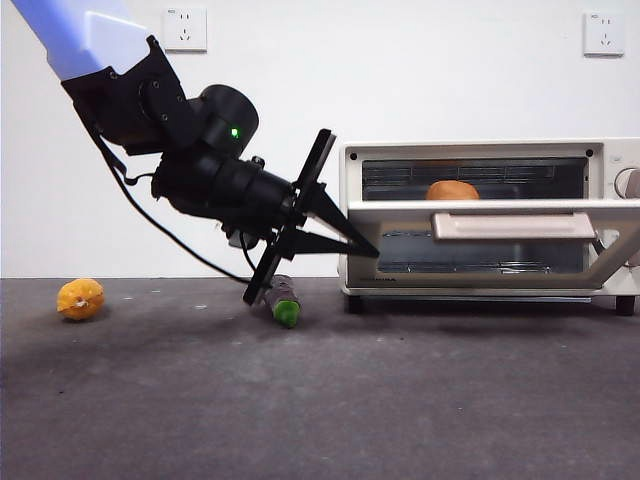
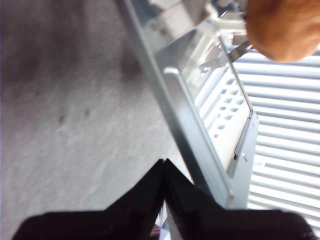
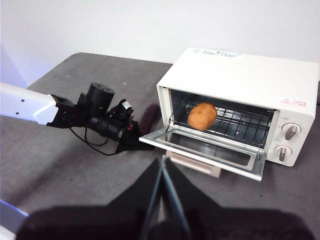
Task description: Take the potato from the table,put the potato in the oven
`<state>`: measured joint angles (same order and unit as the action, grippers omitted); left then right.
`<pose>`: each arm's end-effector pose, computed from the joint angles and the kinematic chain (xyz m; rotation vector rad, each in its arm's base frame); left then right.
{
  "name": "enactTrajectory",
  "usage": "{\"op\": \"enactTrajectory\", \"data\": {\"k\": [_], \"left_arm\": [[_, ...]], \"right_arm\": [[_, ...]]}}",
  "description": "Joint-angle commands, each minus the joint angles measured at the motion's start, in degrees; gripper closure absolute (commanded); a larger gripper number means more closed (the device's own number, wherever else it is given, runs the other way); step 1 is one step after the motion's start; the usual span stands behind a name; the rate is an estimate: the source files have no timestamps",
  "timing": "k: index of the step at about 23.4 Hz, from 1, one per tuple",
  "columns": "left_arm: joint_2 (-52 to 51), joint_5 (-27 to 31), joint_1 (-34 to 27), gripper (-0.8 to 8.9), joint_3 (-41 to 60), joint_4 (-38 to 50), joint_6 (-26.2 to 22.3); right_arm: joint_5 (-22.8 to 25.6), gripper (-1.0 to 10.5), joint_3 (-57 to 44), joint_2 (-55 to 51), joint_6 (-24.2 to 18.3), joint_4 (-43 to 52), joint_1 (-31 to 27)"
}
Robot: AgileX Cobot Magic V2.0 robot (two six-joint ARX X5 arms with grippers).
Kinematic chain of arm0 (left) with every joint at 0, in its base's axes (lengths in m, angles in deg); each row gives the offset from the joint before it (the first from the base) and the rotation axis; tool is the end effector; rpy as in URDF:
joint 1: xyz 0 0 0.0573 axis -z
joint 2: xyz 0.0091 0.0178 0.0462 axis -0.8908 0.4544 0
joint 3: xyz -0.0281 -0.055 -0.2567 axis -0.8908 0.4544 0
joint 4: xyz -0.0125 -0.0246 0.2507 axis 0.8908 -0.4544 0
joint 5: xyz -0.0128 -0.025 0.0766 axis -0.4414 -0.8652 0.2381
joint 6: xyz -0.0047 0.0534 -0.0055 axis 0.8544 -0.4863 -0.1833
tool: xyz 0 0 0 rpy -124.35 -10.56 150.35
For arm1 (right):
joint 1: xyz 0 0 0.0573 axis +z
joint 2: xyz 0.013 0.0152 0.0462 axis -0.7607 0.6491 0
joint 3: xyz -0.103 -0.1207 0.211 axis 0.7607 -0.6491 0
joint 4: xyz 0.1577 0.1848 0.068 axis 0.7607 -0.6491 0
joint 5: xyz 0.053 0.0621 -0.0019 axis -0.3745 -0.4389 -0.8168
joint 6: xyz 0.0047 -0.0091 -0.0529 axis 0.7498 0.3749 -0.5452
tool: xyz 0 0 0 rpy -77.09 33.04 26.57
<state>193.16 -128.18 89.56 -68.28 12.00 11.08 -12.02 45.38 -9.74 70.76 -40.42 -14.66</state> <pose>0.3744 -0.2118 0.1670 -0.9769 1.2791 -0.8105 0.0033 -0.0021 0.4890 -0.0164 0.3650 0.4591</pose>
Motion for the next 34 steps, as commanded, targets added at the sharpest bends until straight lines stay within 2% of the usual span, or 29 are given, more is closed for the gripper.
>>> {"op": "enactTrajectory", "data": {"k": [1,13,18,24,30,34], "left_arm": [[0.7,-0.7,-0.2,8.21,-3.1,1.6,0.5],[0.7,-1.2,-1.5,8.21,-11.4,1.1,0.4],[0.7,-4.2,-1.7,8.21,-11.4,0.7,0.0],[-0.2,-10.6,-1.6,8.21,-11.4,0.8,-0.6],[-6.9,-12.7,-1.5,8.21,-11.4,0.3,-5.4],[-14.6,-12.5,-1.4,8.21,-11.4,-3.7,-14.3]], "right_arm": [[0.0,9.5,-0.3,-0.1,0.2,-1.3,0.0],[0.0,9.5,-0.3,-0.1,0.6,-1.3,0.0],[0.0,9.5,-0.3,-0.1,0.7,-1.3,0.0],[0.9,9.5,-0.3,-0.1,0.6,-1.3,0.0],[0.9,9.5,-0.3,0.0,0.7,-1.3,0.0],[1.2,9.5,-0.3,0.0,1.0,-1.3,0.0]]}}
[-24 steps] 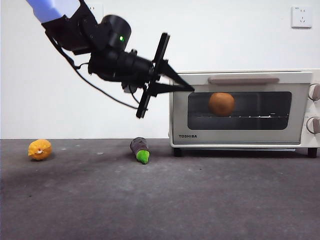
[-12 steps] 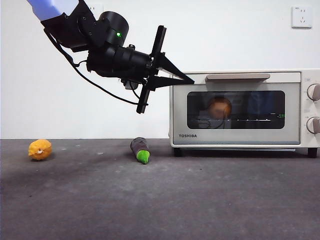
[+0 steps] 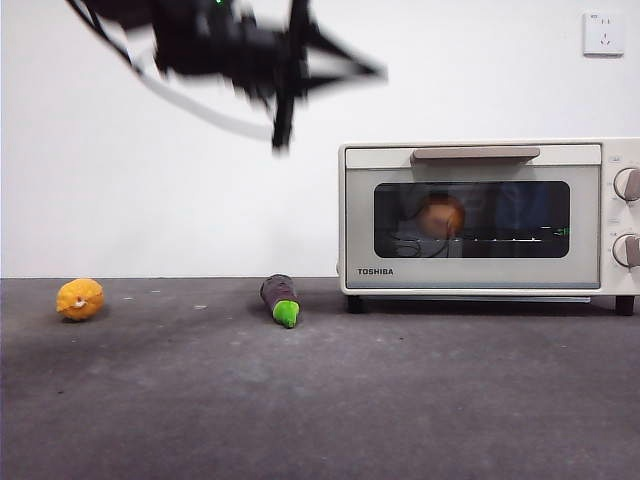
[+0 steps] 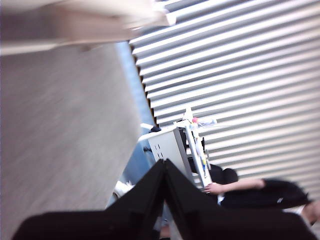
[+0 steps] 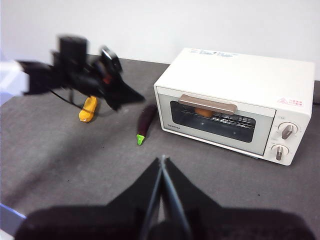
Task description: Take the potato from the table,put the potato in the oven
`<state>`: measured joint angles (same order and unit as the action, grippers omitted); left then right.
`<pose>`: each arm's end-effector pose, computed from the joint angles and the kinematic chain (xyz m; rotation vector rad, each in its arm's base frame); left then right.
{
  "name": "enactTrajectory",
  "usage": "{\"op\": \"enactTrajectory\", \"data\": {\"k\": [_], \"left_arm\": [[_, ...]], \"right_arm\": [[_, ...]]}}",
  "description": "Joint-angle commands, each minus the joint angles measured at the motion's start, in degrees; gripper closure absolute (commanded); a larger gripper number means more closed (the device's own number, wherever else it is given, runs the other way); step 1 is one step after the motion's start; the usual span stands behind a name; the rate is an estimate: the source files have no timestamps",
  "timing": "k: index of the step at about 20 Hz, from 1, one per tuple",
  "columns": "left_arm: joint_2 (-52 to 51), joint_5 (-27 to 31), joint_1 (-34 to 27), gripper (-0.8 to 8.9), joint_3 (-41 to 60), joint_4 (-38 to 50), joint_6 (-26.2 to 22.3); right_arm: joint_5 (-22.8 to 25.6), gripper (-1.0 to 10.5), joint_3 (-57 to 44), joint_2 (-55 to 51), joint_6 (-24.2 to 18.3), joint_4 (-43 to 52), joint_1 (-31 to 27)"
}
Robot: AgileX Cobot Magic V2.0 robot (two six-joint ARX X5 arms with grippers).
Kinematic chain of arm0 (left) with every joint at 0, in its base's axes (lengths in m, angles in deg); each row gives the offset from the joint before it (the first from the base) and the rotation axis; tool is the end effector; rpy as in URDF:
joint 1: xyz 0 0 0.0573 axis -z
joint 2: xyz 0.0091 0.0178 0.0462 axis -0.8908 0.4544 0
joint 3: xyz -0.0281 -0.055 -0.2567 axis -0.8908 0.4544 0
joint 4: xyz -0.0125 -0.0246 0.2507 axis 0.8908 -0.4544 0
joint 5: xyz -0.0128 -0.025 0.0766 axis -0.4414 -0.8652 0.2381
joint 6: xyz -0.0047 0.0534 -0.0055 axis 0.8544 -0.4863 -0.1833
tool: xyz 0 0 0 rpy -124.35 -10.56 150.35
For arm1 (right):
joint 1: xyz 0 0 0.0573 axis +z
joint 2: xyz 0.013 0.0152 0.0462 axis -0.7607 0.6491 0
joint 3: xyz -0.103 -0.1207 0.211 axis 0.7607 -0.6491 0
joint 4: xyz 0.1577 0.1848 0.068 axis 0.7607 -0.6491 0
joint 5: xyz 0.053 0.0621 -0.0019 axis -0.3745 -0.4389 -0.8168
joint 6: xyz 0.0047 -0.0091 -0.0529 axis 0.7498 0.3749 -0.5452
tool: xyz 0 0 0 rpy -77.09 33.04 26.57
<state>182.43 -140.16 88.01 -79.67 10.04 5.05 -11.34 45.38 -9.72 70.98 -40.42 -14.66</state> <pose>0.3712 -0.2014 0.3058 -0.8365 0.9757 -1.2432 0.0035 -0.0023 0.4891 -0.0146 0.3645 0.4468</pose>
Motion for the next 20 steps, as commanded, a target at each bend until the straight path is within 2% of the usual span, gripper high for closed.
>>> {"op": "enactTrajectory", "data": {"k": [1,3,5,8,10,12,15,20], "left_arm": [[-6.2,-0.5,0.2,8.21,0.0,-4.2,-11.5],[-11.1,0.0,0.2,8.21,0.0,-10.9,-18.9],[-15.9,2.8,0.4,8.21,0.0,-19.1,-25.7],[-24.1,13.0,1.5,8.21,0.0,-33.4,-36.9],[-29.9,22.5,2.3,8.21,0.0,-42.1,-42.7],[-35.2,32.6,3.5,8.21,0.0,-48.7,-45.4],[-41.8,44.2,5.6,8.21,0.0,-54.5,-45.9],[-50.8,54.1,8.7,8.18,0.0,-58.5,-44.5]], "right_arm": [[0.7,9.5,-0.3,0.1,1.4,-1.3,0.0],[0.8,9.5,-0.3,0.1,3.3,-1.3,0.0],[0.8,9.5,-0.3,0.1,3.6,-1.3,0.0],[0.9,9.5,-0.3,0.1,3.5,-1.3,0.0],[0.9,9.5,-0.3,0.1,3.5,-1.3,0.0],[0.9,9.5,-0.3,0.1,3.5,-1.3,0.0],[0.9,9.5,-0.3,0.1,3.5,-1.3,0.0],[0.8,9.5,-0.3,0.1,3.5,-1.3,0.0]]}}
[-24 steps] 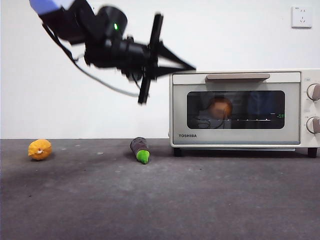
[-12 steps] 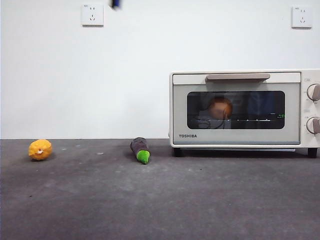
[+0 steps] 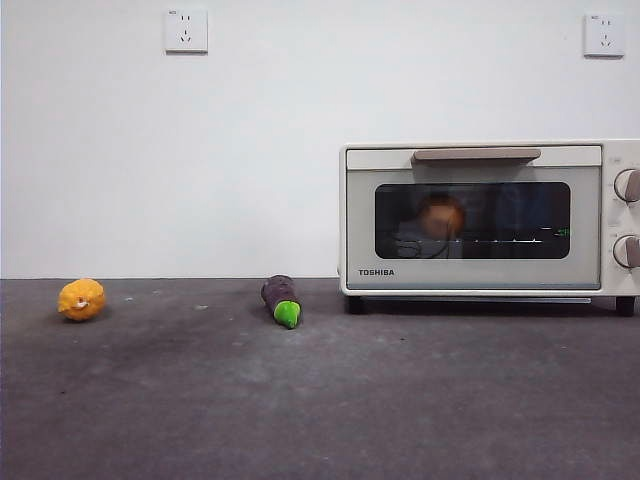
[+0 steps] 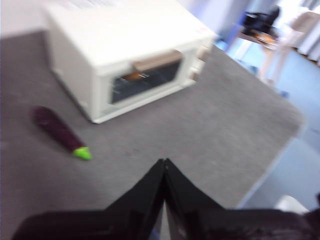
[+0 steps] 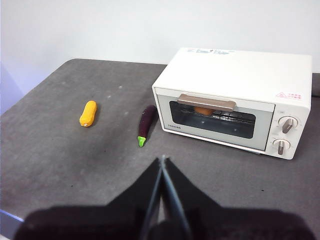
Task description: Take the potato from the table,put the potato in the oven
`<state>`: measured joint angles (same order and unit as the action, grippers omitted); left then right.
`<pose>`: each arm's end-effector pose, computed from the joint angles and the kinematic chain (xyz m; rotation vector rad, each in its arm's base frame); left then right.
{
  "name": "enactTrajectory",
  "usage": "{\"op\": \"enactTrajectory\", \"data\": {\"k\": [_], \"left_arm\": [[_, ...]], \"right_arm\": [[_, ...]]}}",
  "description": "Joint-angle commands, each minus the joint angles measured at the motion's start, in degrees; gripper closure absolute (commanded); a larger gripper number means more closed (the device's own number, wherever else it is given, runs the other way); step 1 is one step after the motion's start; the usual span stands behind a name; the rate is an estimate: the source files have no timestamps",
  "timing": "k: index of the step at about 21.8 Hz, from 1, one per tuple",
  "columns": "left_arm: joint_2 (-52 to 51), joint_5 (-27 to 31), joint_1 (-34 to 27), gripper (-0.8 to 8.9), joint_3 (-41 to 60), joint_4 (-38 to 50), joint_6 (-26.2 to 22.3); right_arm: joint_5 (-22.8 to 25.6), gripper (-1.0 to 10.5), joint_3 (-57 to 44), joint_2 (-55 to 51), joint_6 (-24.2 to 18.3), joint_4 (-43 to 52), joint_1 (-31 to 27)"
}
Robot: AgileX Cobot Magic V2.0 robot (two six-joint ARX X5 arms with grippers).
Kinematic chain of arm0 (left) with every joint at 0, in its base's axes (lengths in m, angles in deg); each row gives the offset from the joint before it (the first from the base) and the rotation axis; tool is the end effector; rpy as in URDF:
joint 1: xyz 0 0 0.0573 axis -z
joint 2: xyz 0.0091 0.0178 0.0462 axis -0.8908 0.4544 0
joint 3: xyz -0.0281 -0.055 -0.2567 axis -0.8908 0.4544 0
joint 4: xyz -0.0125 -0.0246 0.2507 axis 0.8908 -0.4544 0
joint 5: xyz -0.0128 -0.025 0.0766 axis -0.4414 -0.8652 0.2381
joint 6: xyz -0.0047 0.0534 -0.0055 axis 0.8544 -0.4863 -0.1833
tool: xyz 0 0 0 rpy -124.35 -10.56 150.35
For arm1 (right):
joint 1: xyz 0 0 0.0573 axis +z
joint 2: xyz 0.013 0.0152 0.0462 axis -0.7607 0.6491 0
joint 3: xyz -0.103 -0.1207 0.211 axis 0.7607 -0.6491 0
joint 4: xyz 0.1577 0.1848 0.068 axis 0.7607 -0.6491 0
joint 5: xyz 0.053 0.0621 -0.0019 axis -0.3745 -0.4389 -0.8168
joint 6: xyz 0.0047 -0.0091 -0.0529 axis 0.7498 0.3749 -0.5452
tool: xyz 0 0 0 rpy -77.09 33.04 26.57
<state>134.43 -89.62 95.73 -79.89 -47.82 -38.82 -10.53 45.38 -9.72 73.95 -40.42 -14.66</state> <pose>0.1271 -0.0880 0.4529 -0.0658 0.5182 -0.7007 0.0037 -0.0027 0.4891 0.0337 0.3737 0.4233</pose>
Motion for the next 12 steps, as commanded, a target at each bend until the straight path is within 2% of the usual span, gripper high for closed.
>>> {"op": "enactTrajectory", "data": {"k": [1,12], "left_arm": [[-4.7,4.6,1.4,8.18,0.2,-1.1,-0.7],[-12.0,3.0,1.7,8.17,0.2,-2.0,-0.3]], "right_arm": [[0.0,9.5,-0.3,0.1,0.5,-1.3,0.0],[0.0,9.5,-0.3,0.1,0.5,-1.3,0.0]]}}
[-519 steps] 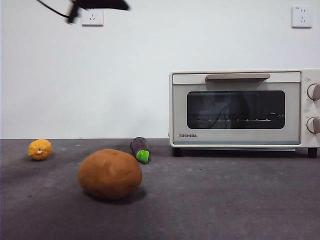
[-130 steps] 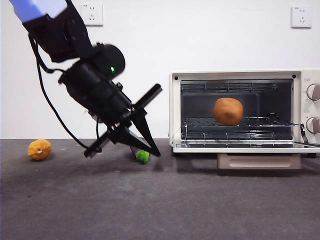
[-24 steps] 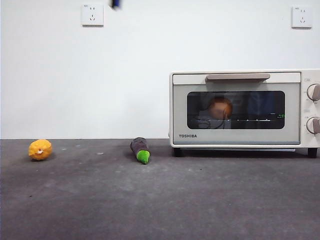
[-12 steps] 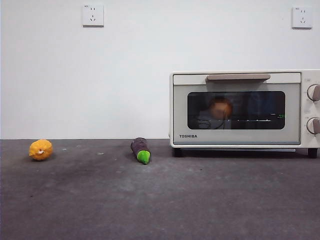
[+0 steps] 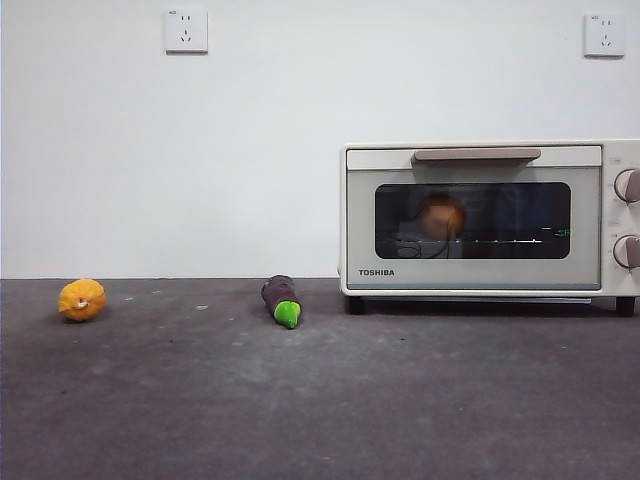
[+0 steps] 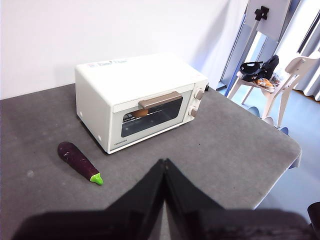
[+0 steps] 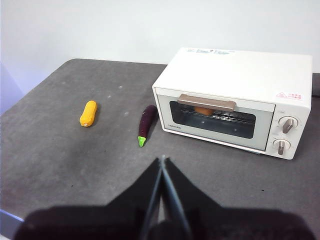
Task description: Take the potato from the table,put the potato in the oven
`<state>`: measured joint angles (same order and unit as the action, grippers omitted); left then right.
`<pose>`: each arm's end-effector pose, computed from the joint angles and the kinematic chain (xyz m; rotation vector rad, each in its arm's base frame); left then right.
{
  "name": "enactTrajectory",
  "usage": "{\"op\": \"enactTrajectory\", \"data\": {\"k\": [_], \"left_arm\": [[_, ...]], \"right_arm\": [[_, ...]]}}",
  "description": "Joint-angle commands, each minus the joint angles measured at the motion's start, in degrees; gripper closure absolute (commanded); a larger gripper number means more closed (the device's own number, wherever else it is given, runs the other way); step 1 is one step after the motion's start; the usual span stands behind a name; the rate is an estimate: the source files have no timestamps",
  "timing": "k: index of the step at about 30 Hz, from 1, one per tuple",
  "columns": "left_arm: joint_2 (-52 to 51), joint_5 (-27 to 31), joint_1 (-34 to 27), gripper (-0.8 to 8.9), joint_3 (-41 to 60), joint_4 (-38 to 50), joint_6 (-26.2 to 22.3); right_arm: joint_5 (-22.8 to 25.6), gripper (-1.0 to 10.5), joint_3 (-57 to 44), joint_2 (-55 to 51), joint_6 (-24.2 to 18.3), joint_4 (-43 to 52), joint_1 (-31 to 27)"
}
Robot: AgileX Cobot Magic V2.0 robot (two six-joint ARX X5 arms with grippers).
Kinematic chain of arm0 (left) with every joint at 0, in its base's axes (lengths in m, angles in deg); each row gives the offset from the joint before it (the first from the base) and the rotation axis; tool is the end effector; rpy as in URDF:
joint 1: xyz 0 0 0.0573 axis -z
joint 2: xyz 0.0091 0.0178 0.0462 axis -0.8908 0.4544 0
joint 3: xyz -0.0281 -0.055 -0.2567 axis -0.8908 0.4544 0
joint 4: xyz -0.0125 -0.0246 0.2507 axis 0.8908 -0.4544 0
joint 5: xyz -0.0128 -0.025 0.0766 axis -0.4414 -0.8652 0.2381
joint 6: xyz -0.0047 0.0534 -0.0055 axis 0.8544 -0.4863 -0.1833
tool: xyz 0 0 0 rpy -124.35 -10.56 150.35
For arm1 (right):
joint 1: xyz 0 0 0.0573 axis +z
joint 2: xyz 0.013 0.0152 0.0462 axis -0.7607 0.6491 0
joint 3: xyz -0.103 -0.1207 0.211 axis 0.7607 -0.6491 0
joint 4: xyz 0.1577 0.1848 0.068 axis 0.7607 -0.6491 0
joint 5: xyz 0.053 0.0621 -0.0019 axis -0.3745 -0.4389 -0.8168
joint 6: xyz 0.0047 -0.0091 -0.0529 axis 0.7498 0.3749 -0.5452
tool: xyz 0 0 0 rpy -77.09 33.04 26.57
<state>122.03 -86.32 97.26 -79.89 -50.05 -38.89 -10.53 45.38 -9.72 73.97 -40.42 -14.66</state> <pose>0.0604 -0.0456 0.4700 -0.0905 0.3354 -0.6940 0.0037 -0.0027 0.4891 0.0340 0.3738 0.4233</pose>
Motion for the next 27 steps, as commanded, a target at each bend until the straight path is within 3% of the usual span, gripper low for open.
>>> {"op": "enactTrajectory", "data": {"k": [1,4,8,11,12,15,19,21,24,27], "left_arm": [[0.5,-0.3,0.2,8.17,0.2,0.2,-0.2],[1.2,-0.3,0.2,8.18,0.2,0.5,-0.5],[1.3,5.3,-4.3,8.17,1.2,0.0,-20.4],[-0.1,1.0,-11.9,8.17,5.3,1.1,-33.1],[-0.8,-1.4,-14.4,8.17,7.2,2.4,-34.7],[-4.5,-7.6,-22.1,8.17,16.4,10.1,-35.4],[-11.1,-5.7,-29.2,8.17,34.6,29.1,-34.8],[-14.7,-6.4,-30.4,8.17,43.6,38.6,-33.8],[-20.7,-8.5,-30.2,8.17,55.4,48.9,-28.0],[-27.3,-4.8,-29.6,8.17,64.7,53.7,-24.0]], "right_arm": [[0.0,9.5,-0.3,0.1,0.5,-1.3,0.0],[0.0,9.5,-0.3,0.1,0.5,-1.3,0.0],[0.0,9.5,-0.3,0.1,0.5,-1.3,0.0],[0.0,9.5,-0.3,0.3,0.5,-1.3,0.0],[0.0,9.5,-0.3,0.3,0.5,-1.3,0.0],[0.0,9.5,-0.3,0.3,0.5,-1.3,0.0],[0.0,9.5,-0.3,0.4,0.5,-1.3,0.0],[0.0,9.5,-0.3,0.4,0.5,-1.3,0.0],[0.0,9.5,-0.3,0.4,0.5,-1.3,0.0],[0.0,9.5,-0.3,0.7,0.5,-1.3,0.0]]}}
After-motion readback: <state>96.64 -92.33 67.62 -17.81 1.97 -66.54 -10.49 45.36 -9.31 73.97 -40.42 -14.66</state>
